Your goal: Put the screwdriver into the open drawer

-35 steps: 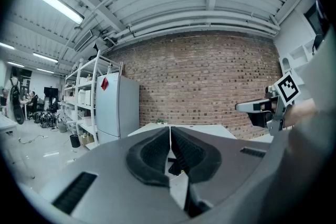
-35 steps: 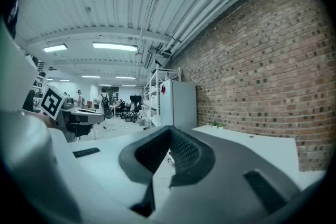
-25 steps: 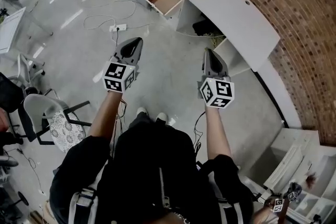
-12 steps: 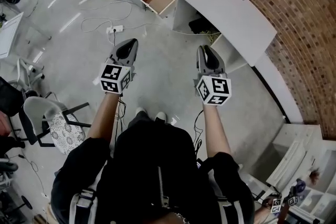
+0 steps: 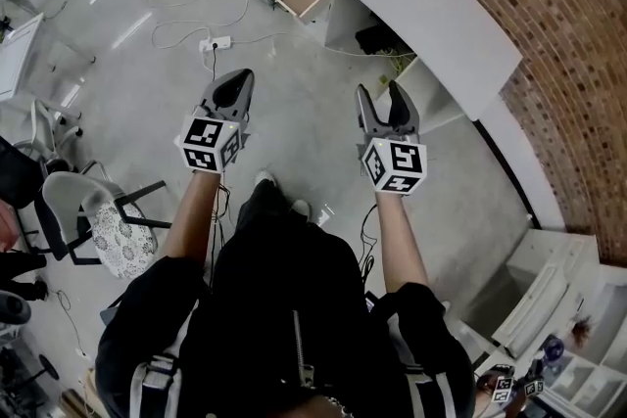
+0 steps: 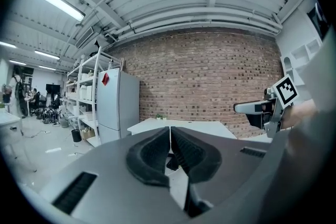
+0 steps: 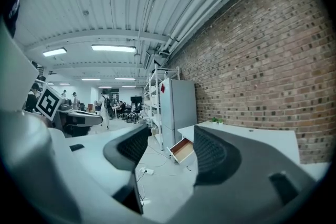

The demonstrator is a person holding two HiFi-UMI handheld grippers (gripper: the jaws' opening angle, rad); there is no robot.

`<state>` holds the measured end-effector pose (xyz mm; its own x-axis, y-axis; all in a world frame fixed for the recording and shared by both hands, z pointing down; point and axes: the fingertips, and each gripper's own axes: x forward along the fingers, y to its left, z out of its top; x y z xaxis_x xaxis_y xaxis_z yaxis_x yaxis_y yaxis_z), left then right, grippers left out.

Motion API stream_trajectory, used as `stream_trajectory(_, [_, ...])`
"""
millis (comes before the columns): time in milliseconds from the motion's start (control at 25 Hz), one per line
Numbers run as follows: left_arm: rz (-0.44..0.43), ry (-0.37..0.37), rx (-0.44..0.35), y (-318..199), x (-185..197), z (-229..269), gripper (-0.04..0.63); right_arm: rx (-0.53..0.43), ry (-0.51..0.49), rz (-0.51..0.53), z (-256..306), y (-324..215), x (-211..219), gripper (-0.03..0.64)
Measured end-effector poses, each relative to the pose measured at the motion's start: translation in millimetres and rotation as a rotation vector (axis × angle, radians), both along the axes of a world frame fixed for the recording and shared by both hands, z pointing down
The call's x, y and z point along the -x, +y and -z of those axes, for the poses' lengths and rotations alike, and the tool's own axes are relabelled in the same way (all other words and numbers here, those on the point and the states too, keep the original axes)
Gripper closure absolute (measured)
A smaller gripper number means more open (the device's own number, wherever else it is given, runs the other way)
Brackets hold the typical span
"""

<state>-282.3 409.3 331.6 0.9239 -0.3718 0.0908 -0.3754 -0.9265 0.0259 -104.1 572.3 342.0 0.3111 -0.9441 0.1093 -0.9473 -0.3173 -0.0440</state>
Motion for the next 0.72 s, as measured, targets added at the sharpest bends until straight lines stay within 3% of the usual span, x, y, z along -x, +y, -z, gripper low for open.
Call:
stream_trajectory(400, [0.006,0.009,0.026,-52.5,-19.7,-10.7,0.568,0.034,-0.012,0.001,-12.0,-51.6,-17.9,0.328])
stream_trajectory(720, [-0.034,0.008,0.041,-134.7,-71.2,-20.5,0.568,0.052,-0.027,-0.047,-17.8,-126.8,-64.4,0.330])
